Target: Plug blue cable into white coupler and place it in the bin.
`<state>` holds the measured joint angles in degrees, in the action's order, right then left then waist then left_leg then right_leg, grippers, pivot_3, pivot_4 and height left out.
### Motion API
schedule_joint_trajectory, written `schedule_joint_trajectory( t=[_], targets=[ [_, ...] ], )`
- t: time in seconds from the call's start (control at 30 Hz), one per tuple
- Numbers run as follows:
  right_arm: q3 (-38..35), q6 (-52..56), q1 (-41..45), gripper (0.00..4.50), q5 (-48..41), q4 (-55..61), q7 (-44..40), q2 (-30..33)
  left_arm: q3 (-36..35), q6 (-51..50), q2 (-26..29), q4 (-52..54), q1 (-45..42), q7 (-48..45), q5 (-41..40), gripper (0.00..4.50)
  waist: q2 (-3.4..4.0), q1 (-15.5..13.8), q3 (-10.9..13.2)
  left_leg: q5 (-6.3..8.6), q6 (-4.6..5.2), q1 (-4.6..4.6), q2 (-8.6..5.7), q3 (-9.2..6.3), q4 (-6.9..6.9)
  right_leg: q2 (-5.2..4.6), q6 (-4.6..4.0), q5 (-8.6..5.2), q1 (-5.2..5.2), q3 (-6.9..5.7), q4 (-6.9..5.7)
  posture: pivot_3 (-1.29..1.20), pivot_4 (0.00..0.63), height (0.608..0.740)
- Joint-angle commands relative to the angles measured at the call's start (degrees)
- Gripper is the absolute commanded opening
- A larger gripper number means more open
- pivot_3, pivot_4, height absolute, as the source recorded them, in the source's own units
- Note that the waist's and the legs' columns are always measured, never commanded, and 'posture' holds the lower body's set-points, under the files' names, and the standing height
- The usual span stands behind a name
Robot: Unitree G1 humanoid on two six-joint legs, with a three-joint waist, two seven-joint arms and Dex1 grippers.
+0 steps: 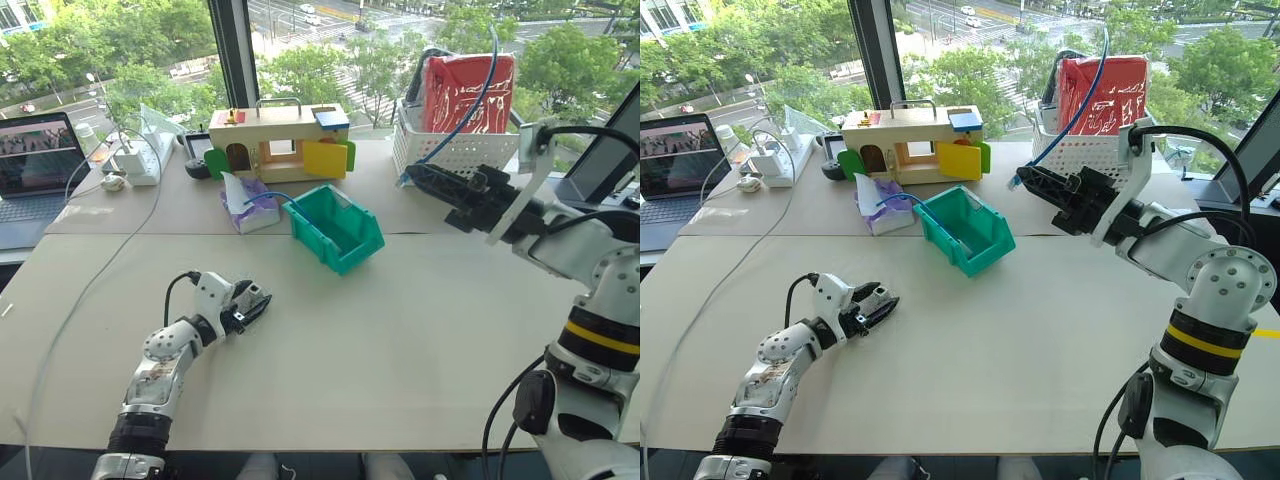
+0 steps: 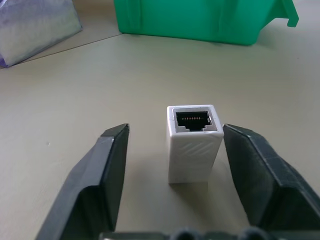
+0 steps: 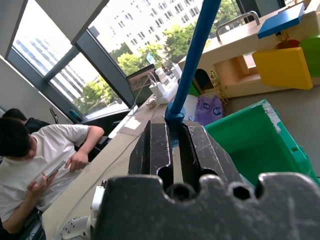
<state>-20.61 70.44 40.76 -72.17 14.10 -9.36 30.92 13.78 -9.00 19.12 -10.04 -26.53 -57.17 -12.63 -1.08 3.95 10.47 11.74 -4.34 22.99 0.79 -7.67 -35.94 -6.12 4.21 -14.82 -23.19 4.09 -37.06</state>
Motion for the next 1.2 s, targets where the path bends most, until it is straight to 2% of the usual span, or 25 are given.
schedule_joint_trajectory(
  t=[0.03, 0.27, 0.47, 0.57, 0.7, 0.9, 1.2],
  targets=[
    [1.13, -1.66, -3.63, 0.0, 1.83, 6.8, 0.89, 2.0, 5.31, -3.13, -2.53, 3.25, -2.58, -1.03, 1.88, 0.67, 0.0, -0.12, 0.0, 0.0, 0.0, -0.01, 0.0, 0.0, 0.02, 0.0, 0.0, 0.0, 0.01, -0.01, 0.0, 0.0, 0.15, 0.74],
    [1.08, -2.37, -13.29, 0.0, 2.02, 16.3, 7.27, 1.18, 10.87, -5.04, -4.93, 0.11, -4.58, 1.03, 7.56, 0.67, 0.0, -0.15, 0.0, 0.0, 0.0, -0.02, -0.01, 0.0, 0.01, 0.0, 0.01, 0.0, 0.03, 0.0, 0.02, 0.0, 0.15, 0.74],
    [6.16, -3.39, -24.19, 0.0, 3.73, 25.36, 13.38, -2.04, 13.96, -11.66, -5.1, 0.7, -5.95, 3.91, 12.13, 0.67, -0.01, -0.54, -0.01, 0.0, 0.0, -0.1, -0.01, -0.01, -0.06, 0.0, 0.04, -0.01, 0.16, 0.0, 0.03, 0.0, 0.15, 0.74],
    [6.95, -6.94, -30.55, 0.0, 6.77, 27.61, 20.15, -8.07, 15.88, -12.3, -4.39, 1.16, -7.16, 3.57, 14.28, 0.67, -0.13, -1.0, -0.14, 0.0, 0.0, -0.14, -0.01, -0.01, -0.06, 0.0, 0.18, -0.05, 0.21, -0.01, 0.04, 0.0, 0.15, 0.74],
    [9.11, -10.92, -36.21, 0.0, 10.27, 30.2, 23.54, -13.55, 16.4, -13.74, -4.68, 0.98, -7.84, 3.32, 14.51, 0.67, -0.08, -1.21, -0.25, 0.0, -0.01, -0.18, -0.01, 0.0, -0.05, 0.01, 0.43, -0.19, 0.22, 0.03, 0.05, 0.0, 0.15, 0.74],
    [12.38, -14.83, -40.49, 0.0, 17.83, 30.13, 21.72, -13.71, 16.58, -14.92, -5.51, 0.92, -7.93, 3.49, 14.28, 0.67, -0.07, -1.4, -0.31, 0.0, -0.01, -0.24, 0.0, 0.0, -0.03, 0.01, 0.45, -0.21, 0.28, 0.02, 0.07, 0.0, 0.15, 0.74],
    [12.38, -17.13, -42.66, 0.0, 18.06, 29.29, 20.23, -15.43, 14.4, -17.91, -7.58, 1.08, -7.1, 5.28, 12.33, 0.67, -0.07, -1.49, -0.31, 0.01, 0.0, -0.66, 0.0, 0.0, 0.04, 0.01, 0.5, -0.25, 0.81, 0.0, 0.29, 0.0, 0.15, 0.74]
  ],
)
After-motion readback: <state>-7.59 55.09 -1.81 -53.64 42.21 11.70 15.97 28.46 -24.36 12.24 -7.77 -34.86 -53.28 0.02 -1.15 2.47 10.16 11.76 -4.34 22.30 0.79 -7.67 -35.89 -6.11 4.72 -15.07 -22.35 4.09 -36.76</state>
